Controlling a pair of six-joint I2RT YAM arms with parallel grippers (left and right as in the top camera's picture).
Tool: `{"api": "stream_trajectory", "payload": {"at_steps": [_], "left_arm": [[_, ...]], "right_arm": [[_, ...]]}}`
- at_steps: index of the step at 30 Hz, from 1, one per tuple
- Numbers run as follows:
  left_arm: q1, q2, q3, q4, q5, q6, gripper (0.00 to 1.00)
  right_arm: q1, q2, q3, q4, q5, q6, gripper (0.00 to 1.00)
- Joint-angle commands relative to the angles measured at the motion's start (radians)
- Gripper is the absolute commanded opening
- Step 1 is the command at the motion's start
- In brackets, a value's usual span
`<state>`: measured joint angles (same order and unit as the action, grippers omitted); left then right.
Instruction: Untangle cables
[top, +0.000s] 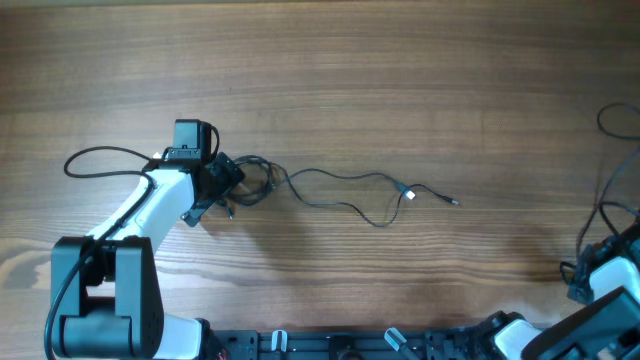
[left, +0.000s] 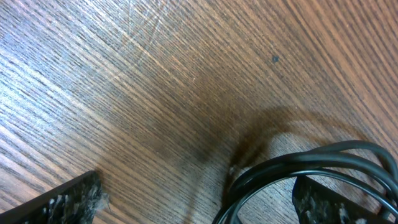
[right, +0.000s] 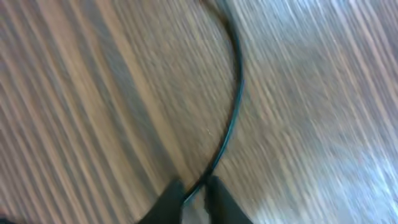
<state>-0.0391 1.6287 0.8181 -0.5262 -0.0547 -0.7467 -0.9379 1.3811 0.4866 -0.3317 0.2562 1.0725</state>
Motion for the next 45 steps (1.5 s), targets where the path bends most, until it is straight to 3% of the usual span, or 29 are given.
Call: {"api": "stream_trajectory", "payload": {"at_steps": [1,7,11,15,23,24,25,27,29,32,36,38,45], "left_arm": [[0.004,0.015,-0.016,0.003,0.028,-0.018,1.00],[0.004,0.015,-0.016,0.003,0.028,-0.018,1.00],[0.004,0.015,-0.016,0.003,0.028,-0.018,1.00],[0.004,0.015,-0.016,0.003,0.028,-0.018,1.00],[0.004,0.015,-0.016,0.003,0.028,-0.018,1.00],[0.004,0.015,-0.016,0.003,0.028,-0.018,1.00],[0.004,0.015,-0.016,0.003,0.028,-0.018,1.00],[0.004,0.015,-0.016,0.003,0.028,-0.018,1.00],[0.004,0.015,-0.016,0.003,0.027,-0.018,1.00],[0.004,0.015,-0.016,0.003,0.028,-0.018,1.00],[0.004,0.015,-0.016,0.003,0.027,-0.018,1.00],[0.004,0.015,-0.016,0.003,0.028,-0.018,1.00],[0.004,0.015,-0.016,0.027,0.027,-0.018,1.00]], "right_arm": [[0.000,0.146,-0.059,0.058,-0.061,-0.076,0.04],[0.000,0.220,-0.059,0.299,-0.061,-0.222,0.04],[0.000,0.219,-0.055,0.569,-0.076,-0.321,0.04],[0.000,0.220,-0.010,0.674,-0.077,-0.343,0.04],[0.000,0.220,0.188,0.754,-0.074,-0.607,0.04],[0.001,0.220,0.212,0.732,-0.074,-0.622,0.17],[0.002,0.220,0.233,0.702,-0.080,-0.630,0.49],[0.003,0.219,0.250,0.654,-0.121,-0.638,0.70],[0.010,0.218,0.250,0.606,-0.213,-0.647,1.00],[0.044,0.218,0.249,0.537,-0.388,-0.642,1.00],[0.145,0.218,0.249,0.446,-0.652,-0.479,1.00],[0.213,0.218,0.249,0.406,-0.768,-0.467,1.00],[0.516,0.218,0.249,0.156,-0.963,-0.475,1.00]]}}
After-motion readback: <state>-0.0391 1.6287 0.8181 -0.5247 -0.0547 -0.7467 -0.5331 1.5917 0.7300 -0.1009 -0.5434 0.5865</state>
